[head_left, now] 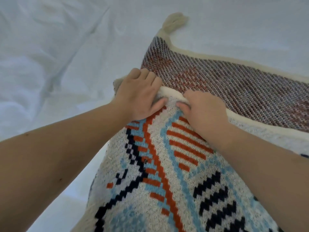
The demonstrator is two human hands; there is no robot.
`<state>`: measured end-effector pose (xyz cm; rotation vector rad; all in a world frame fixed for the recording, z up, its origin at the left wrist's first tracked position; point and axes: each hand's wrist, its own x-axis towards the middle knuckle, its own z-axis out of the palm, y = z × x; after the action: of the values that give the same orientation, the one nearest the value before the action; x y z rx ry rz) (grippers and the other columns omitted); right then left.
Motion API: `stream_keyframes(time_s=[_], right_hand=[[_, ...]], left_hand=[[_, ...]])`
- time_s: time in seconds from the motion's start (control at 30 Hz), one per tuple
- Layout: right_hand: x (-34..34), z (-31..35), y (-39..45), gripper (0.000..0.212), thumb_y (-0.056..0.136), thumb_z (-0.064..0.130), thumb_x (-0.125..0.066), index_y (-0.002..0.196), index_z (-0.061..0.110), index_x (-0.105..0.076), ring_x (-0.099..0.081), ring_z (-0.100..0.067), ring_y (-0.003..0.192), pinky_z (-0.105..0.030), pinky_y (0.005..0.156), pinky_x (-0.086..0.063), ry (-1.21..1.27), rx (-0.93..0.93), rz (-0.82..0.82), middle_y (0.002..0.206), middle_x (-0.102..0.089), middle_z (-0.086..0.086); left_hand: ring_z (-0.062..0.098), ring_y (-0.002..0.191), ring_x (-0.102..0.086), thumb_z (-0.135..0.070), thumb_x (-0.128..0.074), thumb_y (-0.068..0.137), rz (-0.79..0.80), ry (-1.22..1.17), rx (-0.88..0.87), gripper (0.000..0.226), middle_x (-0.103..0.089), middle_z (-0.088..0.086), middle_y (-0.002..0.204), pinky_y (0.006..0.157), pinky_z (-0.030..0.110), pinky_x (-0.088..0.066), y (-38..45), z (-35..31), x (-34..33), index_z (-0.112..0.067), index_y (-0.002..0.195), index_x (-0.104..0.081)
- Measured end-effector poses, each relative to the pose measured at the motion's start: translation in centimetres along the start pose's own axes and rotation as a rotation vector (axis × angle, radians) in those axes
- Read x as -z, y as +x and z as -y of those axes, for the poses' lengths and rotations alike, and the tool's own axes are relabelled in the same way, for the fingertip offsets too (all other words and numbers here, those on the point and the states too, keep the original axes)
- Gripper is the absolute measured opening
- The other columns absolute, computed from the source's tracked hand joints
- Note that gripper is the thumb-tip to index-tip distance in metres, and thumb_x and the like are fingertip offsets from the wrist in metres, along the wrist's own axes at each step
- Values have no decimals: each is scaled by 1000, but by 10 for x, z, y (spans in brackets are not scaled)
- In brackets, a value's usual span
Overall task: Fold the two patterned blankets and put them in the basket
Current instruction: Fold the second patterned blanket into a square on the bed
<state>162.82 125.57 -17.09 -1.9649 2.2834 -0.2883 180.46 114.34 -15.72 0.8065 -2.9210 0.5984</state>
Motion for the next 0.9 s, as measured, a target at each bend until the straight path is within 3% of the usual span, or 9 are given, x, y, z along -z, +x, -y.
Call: stream_keyframes(time_s=[0.2, 0.3, 0.43, 0.47, 0.53, 0.6, 0.7, 0.8, 0.9], right_hand=[[34, -33, 69, 36, 101, 47, -44, 84, 16, -39, -40, -23, 65, -34, 60, -27, -167, -88, -226, 65, -31, 4], [40, -55, 92, 35, 102, 45, -44, 86, 14, -39, -39, -26, 68, -37, 63, -28, -218, -130, -285, 68, -33, 1], [28, -77, 113, 48, 101, 49, -37, 111, 5, -55, -53, -35, 96, -44, 85, -41, -263, -208, -194, 103, -58, -15], [21, -78, 117, 55, 101, 53, -33, 123, 7, -53, -52, -37, 106, -46, 91, -40, -255, -231, -119, 116, -57, -17], [1, -75, 120, 64, 99, 60, -24, 137, 13, -45, -46, -38, 120, -47, 99, -36, -200, -260, 35, 132, -50, -18], [-26, -73, 116, 66, 99, 61, -18, 143, 17, -39, -40, -36, 126, -49, 103, -32, -156, -287, 52, 139, -44, -16], [-63, -76, 104, 64, 101, 58, -14, 148, 21, -34, -33, -34, 133, -48, 105, -29, -132, -300, -81, 146, -39, -13], [-78, -83, 105, 62, 102, 57, -16, 148, 21, -35, -31, -35, 137, -50, 107, -28, -117, -299, -153, 149, -38, -14], [-86, -85, 111, 60, 102, 56, -19, 147, 21, -37, -28, -35, 139, -50, 109, -26, -100, -297, -174, 149, -37, -14]], left_hand=[[30, 90, -50, -58, -30, 100, -107, 90, 40, 55, -57, 12, 96, 85, 39, -25, 72, 28, 14, -7, 101, -54], [32, 108, -45, -55, -26, 102, -15, 158, 58, 57, -51, 15, 113, 99, 43, -24, 102, 31, 17, -4, 118, -48], [40, 146, -21, -66, -37, 95, 281, -169, 527, 86, -23, 20, 157, 117, 55, -17, 113, 37, -5, -11, 155, -10], [41, 146, -24, -71, -43, 91, 369, -368, 685, 96, -22, 19, 159, 115, 55, -24, 111, 41, -14, -12, 157, -5], [34, 120, -55, -77, -51, 84, 465, -693, 858, 95, -53, 14, 135, 92, 46, -51, 105, 48, -31, -8, 148, -31], [17, 85, -60, -72, -55, 84, 362, -849, 880, 68, -60, -1, 98, 63, 31, -46, 101, 45, -46, -14, 121, -53], [10, 85, -58, -61, -57, 91, 188, -900, 792, 51, -60, -11, 100, 69, 29, -43, 100, 27, -63, -26, 126, -49], [16, 104, -59, -63, -50, 93, 114, -812, 679, 59, -62, -7, 118, 82, 33, -44, 96, 17, -85, -29, 139, -40], [18, 104, -58, -66, -45, 93, 101, -747, 677, 60, -62, -5, 119, 81, 32, -43, 95, 19, -97, -28, 140, -39]])
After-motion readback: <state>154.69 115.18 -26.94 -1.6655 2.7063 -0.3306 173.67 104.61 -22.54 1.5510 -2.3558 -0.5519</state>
